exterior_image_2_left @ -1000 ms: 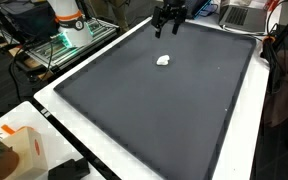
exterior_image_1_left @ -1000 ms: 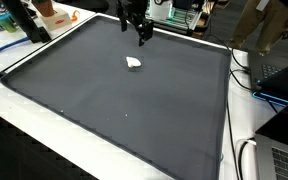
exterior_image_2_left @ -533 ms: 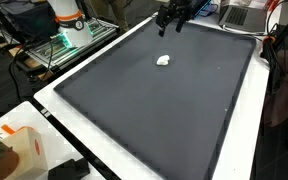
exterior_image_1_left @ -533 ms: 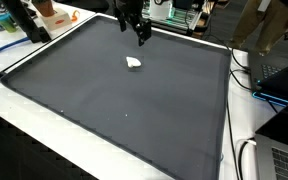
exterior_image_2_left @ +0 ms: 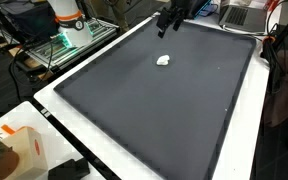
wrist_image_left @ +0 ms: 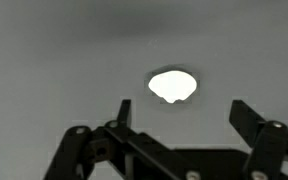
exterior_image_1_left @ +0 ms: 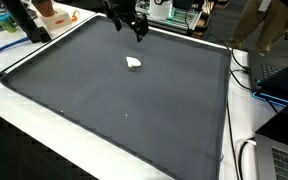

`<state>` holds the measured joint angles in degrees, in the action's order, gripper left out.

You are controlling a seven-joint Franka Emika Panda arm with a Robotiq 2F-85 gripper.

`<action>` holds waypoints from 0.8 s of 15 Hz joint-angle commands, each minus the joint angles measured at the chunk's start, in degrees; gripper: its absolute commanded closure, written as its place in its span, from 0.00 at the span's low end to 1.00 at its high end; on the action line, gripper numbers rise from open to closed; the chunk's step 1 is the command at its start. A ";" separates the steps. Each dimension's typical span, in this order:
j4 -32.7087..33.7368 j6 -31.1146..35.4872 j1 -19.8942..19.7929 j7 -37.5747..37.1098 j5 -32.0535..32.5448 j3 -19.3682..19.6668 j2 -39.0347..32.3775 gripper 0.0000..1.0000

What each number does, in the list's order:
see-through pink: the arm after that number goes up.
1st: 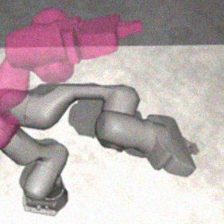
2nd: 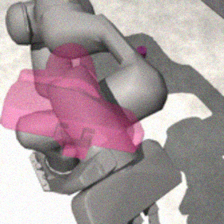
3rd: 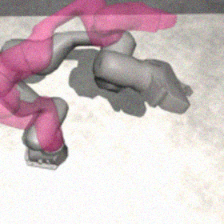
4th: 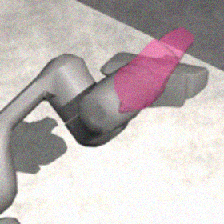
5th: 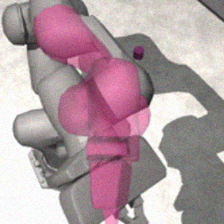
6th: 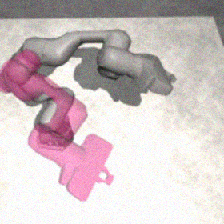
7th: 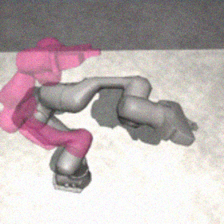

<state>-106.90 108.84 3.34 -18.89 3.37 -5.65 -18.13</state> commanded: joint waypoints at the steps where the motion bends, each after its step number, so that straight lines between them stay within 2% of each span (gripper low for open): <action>1: 6.90 -8.41 -1.20 10.62 -4.98 1.05 -4.52 0.00; 3: 9.39 -11.43 -0.99 10.06 -5.57 1.95 -6.18 0.00; 4: 6.11 -8.32 -0.25 9.27 -4.20 2.23 -3.62 0.00; 12: 13.03 -10.34 0.28 7.93 -4.44 2.81 -8.29 0.00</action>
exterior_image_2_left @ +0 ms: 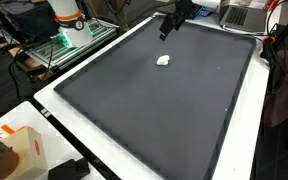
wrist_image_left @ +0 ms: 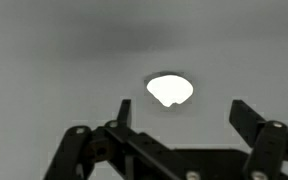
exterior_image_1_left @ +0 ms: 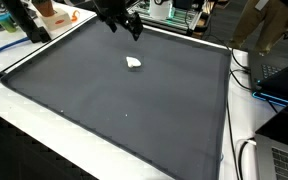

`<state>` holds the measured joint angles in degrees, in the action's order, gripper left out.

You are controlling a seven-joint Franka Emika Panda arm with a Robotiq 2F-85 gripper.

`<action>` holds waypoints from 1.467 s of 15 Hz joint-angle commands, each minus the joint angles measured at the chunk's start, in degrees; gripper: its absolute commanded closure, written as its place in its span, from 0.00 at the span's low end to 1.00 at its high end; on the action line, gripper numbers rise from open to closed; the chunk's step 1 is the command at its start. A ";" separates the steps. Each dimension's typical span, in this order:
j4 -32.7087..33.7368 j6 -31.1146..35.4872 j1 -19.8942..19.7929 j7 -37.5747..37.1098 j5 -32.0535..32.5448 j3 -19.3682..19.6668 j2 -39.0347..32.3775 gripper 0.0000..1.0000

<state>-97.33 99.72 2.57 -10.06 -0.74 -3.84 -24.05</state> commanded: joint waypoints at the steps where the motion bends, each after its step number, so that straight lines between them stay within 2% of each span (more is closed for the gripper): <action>1: 4.77 -1.78 1.15 -0.93 -0.38 0.97 -3.18 0.00; 3: 7.09 -2.72 1.60 -1.37 -0.12 1.01 -5.06 0.00; 7: 14.04 -9.47 2.78 -2.42 0.69 1.36 -10.74 0.00; 14: 24.71 -18.40 2.44 -1.92 -0.47 2.16 -19.09 0.00; 15: 20.62 -15.30 2.68 -0.99 -0.15 1.95 -16.25 0.00; 18: 23.02 -16.61 2.57 -1.02 -0.14 2.30 -18.22 0.00; 22: 24.82 -14.84 2.58 -0.93 -0.67 2.05 -19.03 0.00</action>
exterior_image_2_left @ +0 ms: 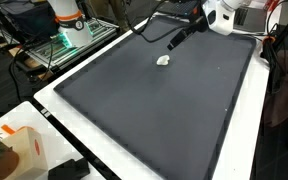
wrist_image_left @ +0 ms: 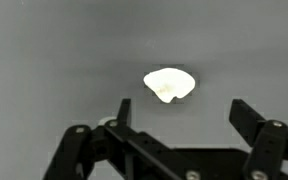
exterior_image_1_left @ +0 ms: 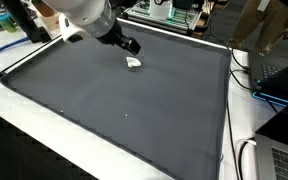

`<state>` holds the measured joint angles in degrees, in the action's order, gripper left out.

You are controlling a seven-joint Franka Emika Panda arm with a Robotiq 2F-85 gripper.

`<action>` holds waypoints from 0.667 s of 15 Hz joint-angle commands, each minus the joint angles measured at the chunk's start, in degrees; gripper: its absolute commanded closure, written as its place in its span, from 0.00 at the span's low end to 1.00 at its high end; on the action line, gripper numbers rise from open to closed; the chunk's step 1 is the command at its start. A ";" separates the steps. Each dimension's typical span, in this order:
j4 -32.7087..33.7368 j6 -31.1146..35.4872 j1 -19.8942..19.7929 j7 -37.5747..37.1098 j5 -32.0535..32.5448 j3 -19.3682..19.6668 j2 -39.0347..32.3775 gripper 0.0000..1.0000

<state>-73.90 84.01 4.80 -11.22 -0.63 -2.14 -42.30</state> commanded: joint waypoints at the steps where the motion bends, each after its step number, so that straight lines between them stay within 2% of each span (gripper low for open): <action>1: 1.97 1.16 0.50 0.18 -0.53 0.42 -1.17 0.00; 10: 8.61 1.84 0.73 1.95 0.12 0.47 -7.62 0.00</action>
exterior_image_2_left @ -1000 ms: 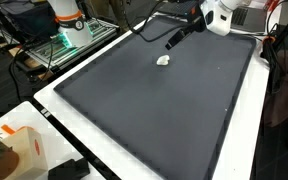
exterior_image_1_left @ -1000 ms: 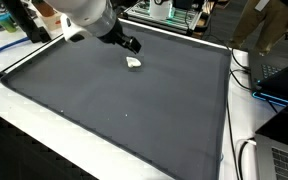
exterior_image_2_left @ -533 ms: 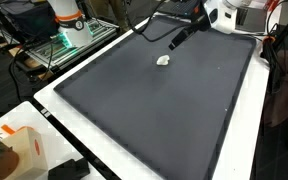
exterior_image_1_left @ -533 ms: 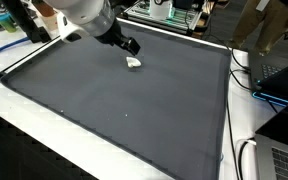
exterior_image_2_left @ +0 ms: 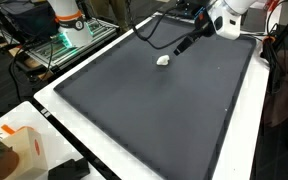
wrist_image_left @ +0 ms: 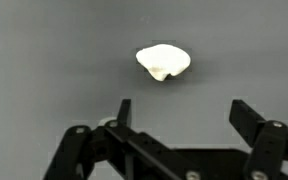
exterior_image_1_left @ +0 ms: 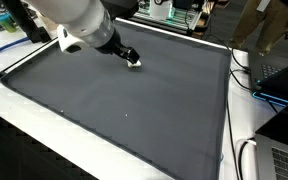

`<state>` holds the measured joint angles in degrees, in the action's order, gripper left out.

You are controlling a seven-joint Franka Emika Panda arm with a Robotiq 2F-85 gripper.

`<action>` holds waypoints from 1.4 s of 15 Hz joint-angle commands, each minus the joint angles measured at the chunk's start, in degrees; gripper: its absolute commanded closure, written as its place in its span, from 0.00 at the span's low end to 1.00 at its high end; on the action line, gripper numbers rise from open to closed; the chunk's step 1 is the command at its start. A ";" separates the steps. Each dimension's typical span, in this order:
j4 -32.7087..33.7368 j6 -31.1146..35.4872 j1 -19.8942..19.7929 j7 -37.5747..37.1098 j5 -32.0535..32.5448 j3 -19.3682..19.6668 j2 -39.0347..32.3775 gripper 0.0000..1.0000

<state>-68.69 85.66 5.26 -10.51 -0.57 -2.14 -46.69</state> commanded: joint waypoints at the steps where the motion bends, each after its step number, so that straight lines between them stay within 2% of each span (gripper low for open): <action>1: 4.30 0.10 0.17 1.55 -0.06 0.41 -4.10 0.00; 8: 10.08 -2.08 0.72 0.43 0.37 0.93 -9.58 0.00; 16: 17.56 -12.85 2.01 -2.39 1.06 2.13 -14.55 0.00; 21: 21.59 -17.24 2.28 -2.74 0.96 2.38 -17.47 0.00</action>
<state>-51.93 72.06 6.89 -12.38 -0.23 -0.57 -60.88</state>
